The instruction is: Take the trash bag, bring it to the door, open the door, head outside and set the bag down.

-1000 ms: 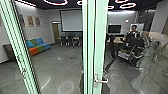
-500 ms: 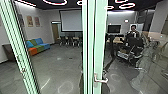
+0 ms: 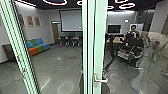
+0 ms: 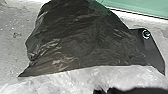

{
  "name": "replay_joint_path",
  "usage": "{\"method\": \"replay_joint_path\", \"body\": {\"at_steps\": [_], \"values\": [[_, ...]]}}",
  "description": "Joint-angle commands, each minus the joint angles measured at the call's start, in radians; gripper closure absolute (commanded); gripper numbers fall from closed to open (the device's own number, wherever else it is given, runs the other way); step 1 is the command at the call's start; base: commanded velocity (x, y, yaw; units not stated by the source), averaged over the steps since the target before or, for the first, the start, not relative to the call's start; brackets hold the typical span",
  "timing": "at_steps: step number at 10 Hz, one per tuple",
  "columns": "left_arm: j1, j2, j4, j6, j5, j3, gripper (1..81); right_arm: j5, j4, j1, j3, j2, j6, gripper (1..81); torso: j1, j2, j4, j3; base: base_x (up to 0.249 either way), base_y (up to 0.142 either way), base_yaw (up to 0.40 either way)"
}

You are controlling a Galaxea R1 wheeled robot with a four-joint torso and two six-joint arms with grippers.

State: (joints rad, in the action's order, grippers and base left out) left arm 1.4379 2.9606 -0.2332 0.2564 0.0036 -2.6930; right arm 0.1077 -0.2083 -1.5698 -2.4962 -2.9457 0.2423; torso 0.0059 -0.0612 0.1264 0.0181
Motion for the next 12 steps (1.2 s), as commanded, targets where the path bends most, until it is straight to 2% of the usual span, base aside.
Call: {"method": "replay_joint_path", "body": {"at_steps": [1, 7, 10, 12], "values": [[-0.070, -0.008, -0.002, -0.002, 0.052, -0.004, 81.1, -0.040, -0.002, 0.059, 0.008, -0.005, -0.003, 1.0, 0.000, 0.000, 0.000, 0.000, 0.000, 0.000, 0.000], [-0.072, -0.008, -0.005, -0.002, 0.052, -0.004, 81.1, -0.040, 0.001, 0.053, 0.007, -0.006, -0.003, 1.0, -0.002, -0.001, 0.000, -0.001, 0.113, 0.000, 0.000], [-0.070, -0.009, -0.009, -0.003, 0.053, -0.004, 81.1, -0.039, 0.000, 0.043, 0.019, 0.001, -0.003, 1.0, 0.000, 0.000, 0.000, 0.000, 0.027, 0.000, 0.000], [-0.070, -0.021, -0.008, -0.006, 0.055, 0.002, 81.1, -0.031, 0.000, 0.033, 0.108, 0.052, -0.003, 1.0, -0.001, 0.000, 0.000, 0.000, 0.000, 0.000, 0.000]]}}
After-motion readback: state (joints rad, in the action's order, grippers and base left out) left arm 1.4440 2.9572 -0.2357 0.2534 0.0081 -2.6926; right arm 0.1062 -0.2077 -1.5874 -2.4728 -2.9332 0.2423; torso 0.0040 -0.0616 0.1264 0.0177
